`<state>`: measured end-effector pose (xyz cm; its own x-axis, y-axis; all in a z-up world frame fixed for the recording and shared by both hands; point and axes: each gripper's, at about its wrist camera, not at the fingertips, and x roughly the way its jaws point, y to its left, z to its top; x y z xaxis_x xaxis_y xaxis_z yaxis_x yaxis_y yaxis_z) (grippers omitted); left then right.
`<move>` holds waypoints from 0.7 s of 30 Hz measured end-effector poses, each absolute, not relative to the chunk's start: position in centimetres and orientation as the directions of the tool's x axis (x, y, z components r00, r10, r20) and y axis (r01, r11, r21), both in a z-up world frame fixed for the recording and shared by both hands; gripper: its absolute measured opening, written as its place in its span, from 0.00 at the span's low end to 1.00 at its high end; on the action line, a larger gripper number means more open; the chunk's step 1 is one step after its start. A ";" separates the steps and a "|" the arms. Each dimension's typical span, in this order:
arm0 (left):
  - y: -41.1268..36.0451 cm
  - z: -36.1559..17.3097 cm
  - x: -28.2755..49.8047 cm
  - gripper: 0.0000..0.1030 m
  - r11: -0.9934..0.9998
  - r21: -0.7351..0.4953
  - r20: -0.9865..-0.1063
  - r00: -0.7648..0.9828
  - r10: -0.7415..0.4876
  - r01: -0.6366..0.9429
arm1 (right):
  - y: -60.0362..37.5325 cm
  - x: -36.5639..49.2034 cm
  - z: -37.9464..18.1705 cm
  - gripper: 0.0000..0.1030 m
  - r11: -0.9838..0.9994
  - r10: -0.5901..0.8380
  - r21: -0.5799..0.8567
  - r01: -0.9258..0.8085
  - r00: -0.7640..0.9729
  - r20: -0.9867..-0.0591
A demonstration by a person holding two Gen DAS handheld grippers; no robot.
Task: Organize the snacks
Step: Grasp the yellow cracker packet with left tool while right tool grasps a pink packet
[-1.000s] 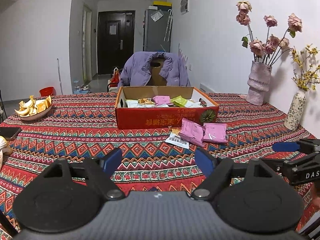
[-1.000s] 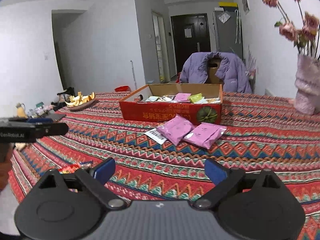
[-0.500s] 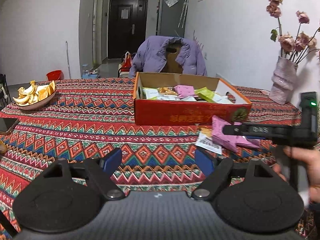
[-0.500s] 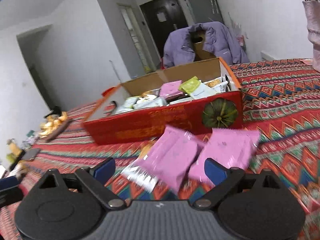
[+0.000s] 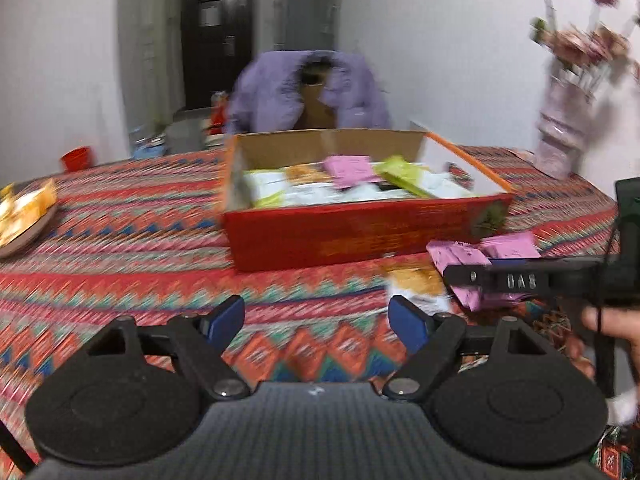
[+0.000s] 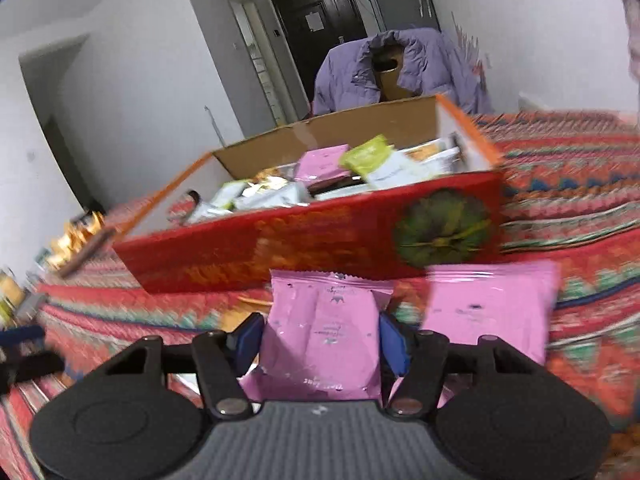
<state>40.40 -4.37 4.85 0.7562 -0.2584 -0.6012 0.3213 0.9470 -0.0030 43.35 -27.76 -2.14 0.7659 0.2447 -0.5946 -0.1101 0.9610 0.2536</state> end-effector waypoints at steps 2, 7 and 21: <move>-6.7 4.2 41.7 0.79 0.925 0.024 -0.626 0.728 -0.281 0.378 | -29.0 42.2 -2.0 0.59 0.968 0.224 0.227 -0.105 0.769 -0.598; -12.9 1.5 44.7 0.79 0.874 0.104 -0.681 0.675 -0.285 0.474 | -31.1 40.2 -1.5 0.59 0.981 0.172 0.176 -0.079 0.772 -0.612; -15.4 0.4 44.0 0.41 0.873 0.138 -0.680 0.686 -0.260 0.468 | -31.1 38.7 -2.1 0.58 0.984 0.174 0.080 -0.161 0.747 -0.642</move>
<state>44.02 -15.40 0.37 0.6859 -0.2602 -0.6796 0.4683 0.8727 0.1385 38.67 -31.08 -2.12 0.7470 0.1743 -0.6415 -0.1608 0.9837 0.0801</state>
